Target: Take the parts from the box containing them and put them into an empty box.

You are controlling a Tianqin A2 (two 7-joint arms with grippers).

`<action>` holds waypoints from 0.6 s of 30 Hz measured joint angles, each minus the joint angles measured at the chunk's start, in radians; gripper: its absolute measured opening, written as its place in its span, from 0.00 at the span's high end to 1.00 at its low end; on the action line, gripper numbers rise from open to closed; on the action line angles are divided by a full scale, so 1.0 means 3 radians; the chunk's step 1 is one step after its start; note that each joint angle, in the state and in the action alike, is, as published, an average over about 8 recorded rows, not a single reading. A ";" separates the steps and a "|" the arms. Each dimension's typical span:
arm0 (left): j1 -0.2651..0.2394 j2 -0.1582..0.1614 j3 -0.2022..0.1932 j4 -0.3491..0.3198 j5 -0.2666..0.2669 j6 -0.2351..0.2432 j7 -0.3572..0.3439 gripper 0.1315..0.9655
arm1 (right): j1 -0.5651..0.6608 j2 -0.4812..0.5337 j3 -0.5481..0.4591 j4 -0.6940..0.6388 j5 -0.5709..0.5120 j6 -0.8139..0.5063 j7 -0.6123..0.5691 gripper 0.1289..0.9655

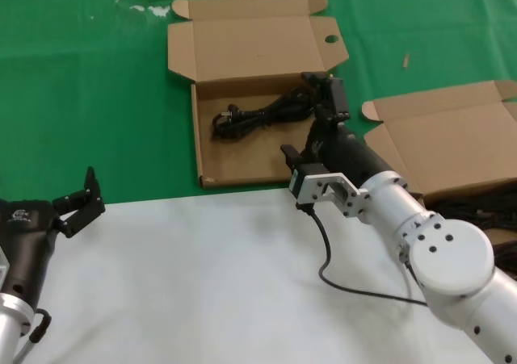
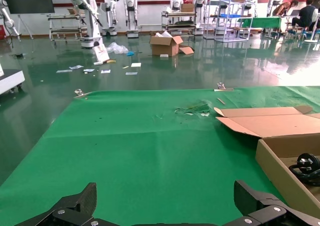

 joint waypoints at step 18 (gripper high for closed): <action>0.0000 0.0000 0.0000 0.0000 -0.0001 0.0000 0.0000 0.00 | -0.0543 -0.0071 0.0638 0.0397 0.0045 -0.0085 0.0833 0.00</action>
